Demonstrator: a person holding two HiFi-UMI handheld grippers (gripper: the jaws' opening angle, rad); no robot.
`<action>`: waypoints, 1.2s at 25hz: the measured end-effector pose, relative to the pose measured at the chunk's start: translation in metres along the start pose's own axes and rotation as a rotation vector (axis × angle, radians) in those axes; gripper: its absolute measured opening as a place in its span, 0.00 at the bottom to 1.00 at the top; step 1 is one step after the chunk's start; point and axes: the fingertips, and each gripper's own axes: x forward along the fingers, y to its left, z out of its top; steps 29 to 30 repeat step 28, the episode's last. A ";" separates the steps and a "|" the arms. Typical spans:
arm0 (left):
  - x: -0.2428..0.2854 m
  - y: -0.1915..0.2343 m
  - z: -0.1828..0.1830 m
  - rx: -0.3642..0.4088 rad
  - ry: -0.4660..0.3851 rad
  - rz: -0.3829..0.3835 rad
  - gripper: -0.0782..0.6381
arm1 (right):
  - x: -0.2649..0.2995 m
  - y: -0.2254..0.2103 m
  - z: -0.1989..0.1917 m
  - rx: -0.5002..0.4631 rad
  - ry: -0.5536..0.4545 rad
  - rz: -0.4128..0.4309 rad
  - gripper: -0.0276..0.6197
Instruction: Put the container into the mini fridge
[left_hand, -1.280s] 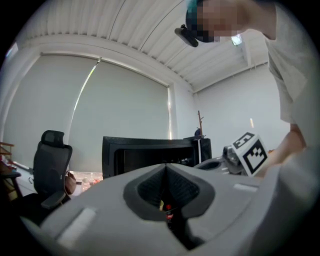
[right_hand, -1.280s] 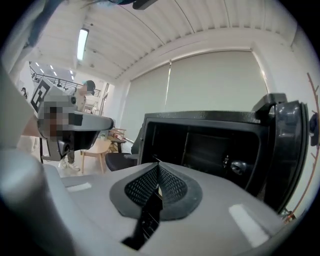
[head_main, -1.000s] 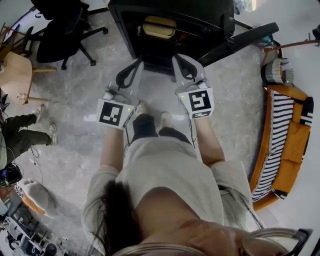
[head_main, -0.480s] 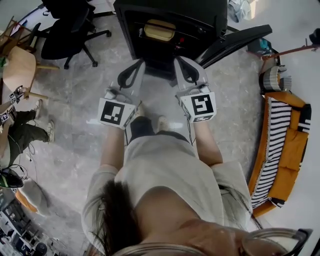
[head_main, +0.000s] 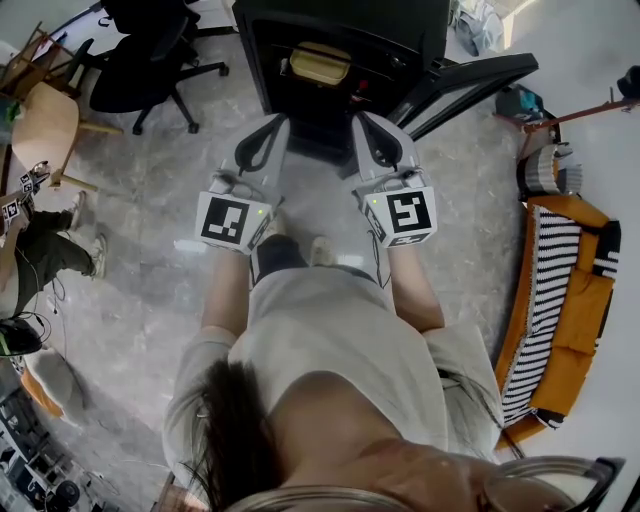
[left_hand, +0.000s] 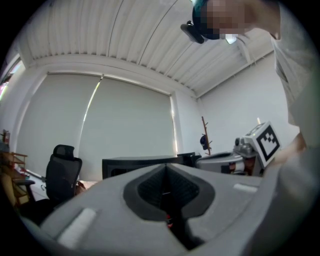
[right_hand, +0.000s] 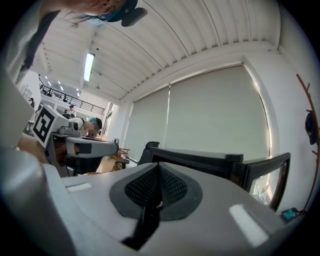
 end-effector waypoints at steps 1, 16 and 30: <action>-0.001 -0.002 0.001 0.001 -0.002 0.004 0.11 | -0.002 0.000 0.001 -0.002 -0.007 0.003 0.04; 0.003 -0.026 0.011 0.026 -0.015 0.026 0.11 | -0.023 -0.003 0.014 0.005 -0.062 0.048 0.04; 0.002 -0.051 0.020 0.029 -0.038 0.056 0.11 | -0.046 -0.013 0.015 -0.005 -0.084 0.062 0.04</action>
